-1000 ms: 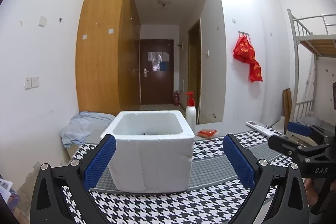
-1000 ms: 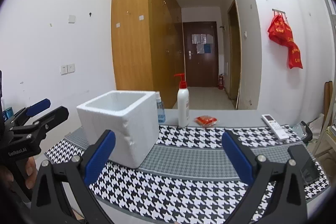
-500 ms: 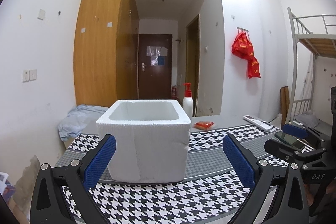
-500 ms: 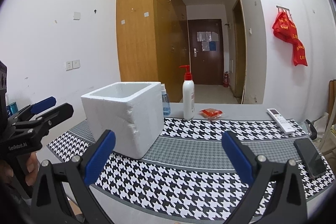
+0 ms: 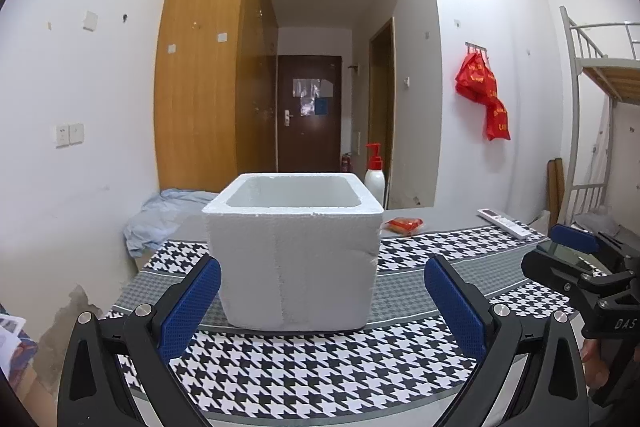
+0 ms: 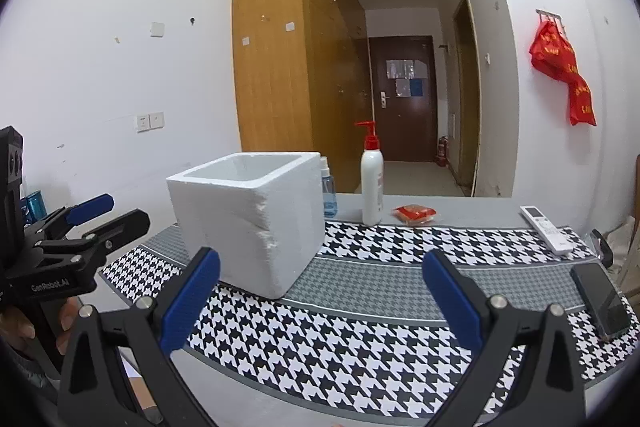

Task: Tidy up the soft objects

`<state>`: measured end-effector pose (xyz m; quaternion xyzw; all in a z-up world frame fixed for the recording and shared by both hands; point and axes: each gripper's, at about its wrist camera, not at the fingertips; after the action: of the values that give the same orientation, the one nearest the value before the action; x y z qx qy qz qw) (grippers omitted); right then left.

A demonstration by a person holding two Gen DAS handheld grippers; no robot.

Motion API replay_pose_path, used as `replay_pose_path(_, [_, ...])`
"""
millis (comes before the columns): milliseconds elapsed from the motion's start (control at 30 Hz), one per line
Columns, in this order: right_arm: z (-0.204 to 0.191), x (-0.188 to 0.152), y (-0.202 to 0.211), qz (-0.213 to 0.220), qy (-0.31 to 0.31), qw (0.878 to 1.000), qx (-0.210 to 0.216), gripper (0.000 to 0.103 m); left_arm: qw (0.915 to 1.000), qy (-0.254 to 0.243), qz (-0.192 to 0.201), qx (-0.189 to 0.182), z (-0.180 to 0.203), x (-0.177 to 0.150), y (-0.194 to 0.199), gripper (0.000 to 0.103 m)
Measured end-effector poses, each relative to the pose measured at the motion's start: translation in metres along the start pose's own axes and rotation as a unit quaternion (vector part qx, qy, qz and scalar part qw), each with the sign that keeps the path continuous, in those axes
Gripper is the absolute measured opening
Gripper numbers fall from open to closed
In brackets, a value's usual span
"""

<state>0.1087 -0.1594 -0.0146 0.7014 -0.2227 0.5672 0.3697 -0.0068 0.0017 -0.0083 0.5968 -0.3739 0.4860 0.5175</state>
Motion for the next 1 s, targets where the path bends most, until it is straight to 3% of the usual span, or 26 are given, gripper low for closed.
replay_pose_path(167, [-0.002, -0.001, 0.000, -0.003, 0.002, 1.000, 0.006, 0.102, 0.9998, 0.000, 0.003, 0.020, -0.004, -0.001, 0.004, 0.102])
replay_pose_path(1000, [-0.009, -0.001, 0.003, -0.003, 0.003, 1.000, 0.008, 0.102, 0.9999, -0.005, 0.003, 0.013, -0.005, -0.006, 0.015, 0.102])
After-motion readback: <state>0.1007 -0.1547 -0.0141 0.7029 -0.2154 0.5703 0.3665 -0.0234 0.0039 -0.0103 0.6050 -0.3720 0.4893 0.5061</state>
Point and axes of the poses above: each gripper's, at about its wrist camera, not at the fingertips, and y roughly against the way its jaws point, z to its right, x to its top
